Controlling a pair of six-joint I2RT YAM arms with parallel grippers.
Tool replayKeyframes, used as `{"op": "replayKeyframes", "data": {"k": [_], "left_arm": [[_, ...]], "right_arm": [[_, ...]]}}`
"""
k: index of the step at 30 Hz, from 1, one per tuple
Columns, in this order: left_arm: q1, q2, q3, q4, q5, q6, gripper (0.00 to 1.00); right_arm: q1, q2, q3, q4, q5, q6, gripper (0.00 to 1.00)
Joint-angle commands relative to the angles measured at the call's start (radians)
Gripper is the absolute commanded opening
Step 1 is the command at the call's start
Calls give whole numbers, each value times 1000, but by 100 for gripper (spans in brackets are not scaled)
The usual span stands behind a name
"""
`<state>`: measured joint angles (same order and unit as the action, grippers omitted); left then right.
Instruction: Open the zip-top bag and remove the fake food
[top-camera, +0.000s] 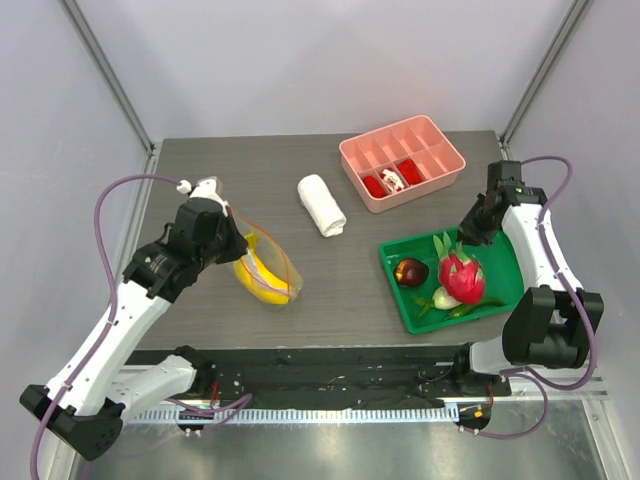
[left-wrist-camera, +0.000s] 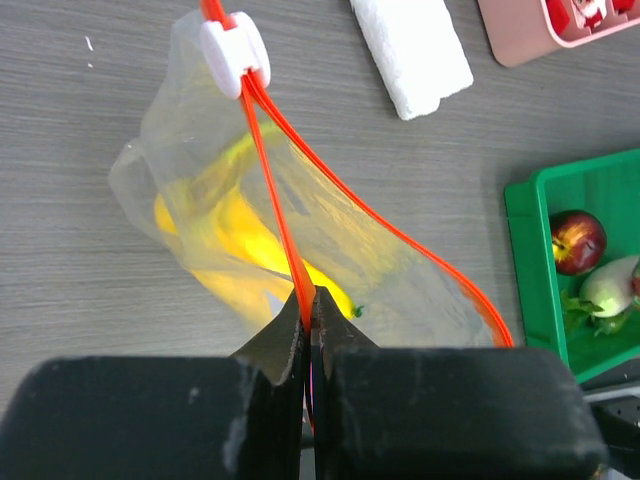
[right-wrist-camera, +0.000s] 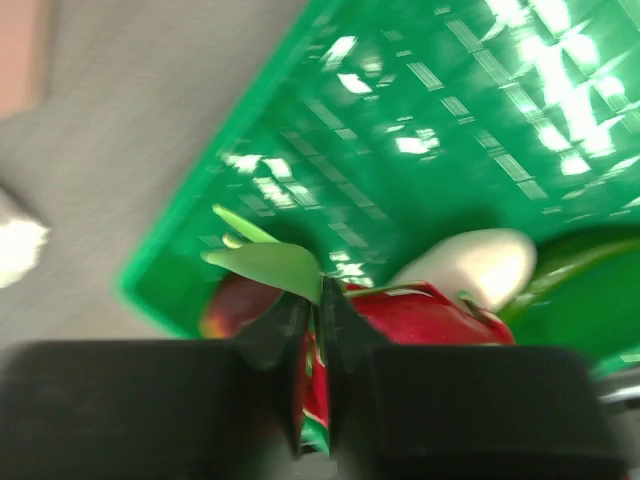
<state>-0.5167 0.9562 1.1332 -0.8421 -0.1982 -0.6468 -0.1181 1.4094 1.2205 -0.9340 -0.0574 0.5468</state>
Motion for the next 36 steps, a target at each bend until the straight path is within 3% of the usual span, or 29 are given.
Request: {"op": "replayKeyframes", "data": {"k": [1,2,3,6,11,15,16,22,23,24,25,26,36], "left_arm": [[4,-14,-10,23,51,-10,0],[4,-10,-10,28,57,-5,0],[4,-7,-10,29,60,-1,0],[4,3,-3,20,65,22,0],[4,1,-21,41,83,38,0],[4,10,-16,41,80,55,0],[4,15,-15,44,85,55,0],[4,56,22,23,94,64,0],[4,59,31,17,97,70,0],[4,67,40,2,95,79,0],[4,72,56,-9,94,78,0],[4,76,62,-18,91,75,0],[4,122,106,-2,155,-5,0]], "right_arm": [[3,6,-30,38,198,-169,25],[3,13,-36,55,211,-179,30],[3,31,-39,54,249,-185,46],[5,78,6,-35,312,-220,73],[118,33,140,-147,309,-200,86],[406,28,312,-187,251,-125,85],[522,40,382,-163,211,-113,84],[900,164,635,53,79,-10,58],[923,186,664,72,71,2,44],[945,206,716,89,35,39,38],[965,232,741,113,15,54,20],[1001,275,766,116,19,71,12],[1080,424,814,139,-16,238,4]]}}
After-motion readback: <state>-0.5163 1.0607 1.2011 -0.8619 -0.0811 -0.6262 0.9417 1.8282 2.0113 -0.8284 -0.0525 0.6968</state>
